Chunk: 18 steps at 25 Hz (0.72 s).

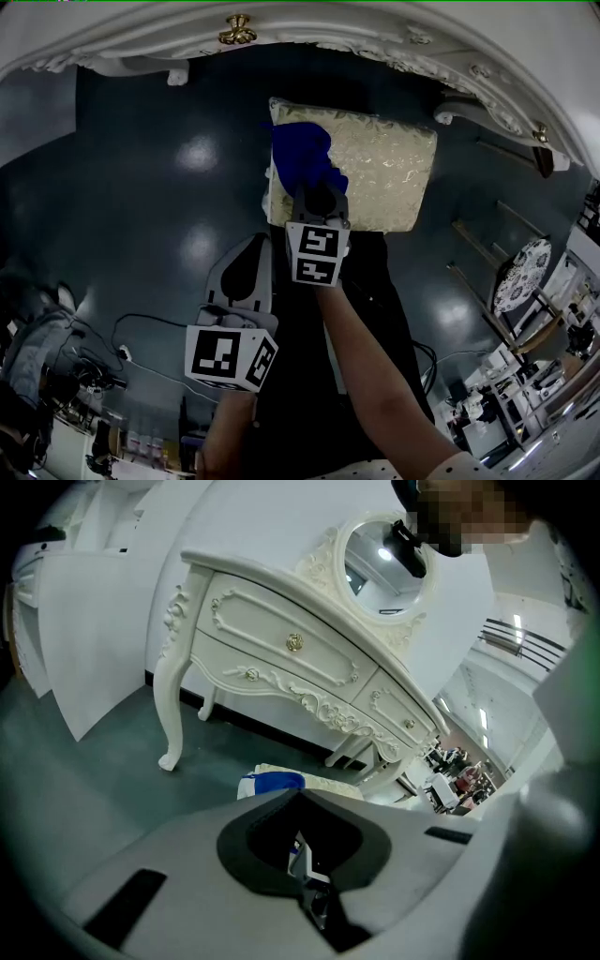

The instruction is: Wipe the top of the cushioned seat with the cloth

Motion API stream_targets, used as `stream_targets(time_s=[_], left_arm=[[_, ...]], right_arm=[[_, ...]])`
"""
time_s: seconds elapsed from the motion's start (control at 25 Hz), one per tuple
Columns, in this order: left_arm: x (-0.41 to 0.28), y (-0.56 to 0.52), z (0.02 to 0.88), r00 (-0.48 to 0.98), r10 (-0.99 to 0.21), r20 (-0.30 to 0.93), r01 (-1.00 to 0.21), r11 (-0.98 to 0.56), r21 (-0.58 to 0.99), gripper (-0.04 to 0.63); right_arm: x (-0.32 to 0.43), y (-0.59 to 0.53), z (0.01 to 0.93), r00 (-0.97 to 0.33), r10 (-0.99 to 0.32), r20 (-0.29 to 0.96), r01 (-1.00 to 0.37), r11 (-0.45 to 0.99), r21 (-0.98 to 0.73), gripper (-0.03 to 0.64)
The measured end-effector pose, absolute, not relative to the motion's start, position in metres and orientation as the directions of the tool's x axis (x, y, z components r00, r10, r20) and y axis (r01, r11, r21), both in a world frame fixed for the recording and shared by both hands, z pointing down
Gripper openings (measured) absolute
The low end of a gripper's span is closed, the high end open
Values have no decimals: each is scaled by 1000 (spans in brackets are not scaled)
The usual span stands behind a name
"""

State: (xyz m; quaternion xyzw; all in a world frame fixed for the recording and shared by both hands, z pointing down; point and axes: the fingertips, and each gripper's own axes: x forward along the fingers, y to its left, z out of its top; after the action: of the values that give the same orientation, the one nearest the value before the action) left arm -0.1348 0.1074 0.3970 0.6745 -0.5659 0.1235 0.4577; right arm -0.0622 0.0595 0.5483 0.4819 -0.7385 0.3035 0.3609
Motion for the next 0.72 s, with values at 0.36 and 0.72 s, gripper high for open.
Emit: stream_targets(time_s=[0.36,0.72], left_arm=[[-149,117,398,294,-661,691,-874,106,474,-3],[-167,122,398,246,-673,698,-874,157,460,-3]], right_arm=[[-91,68,548,-327,-469,821,-904,408,-127,58],[-128,84,555,-404,-383,831,-845,504,-179,58]])
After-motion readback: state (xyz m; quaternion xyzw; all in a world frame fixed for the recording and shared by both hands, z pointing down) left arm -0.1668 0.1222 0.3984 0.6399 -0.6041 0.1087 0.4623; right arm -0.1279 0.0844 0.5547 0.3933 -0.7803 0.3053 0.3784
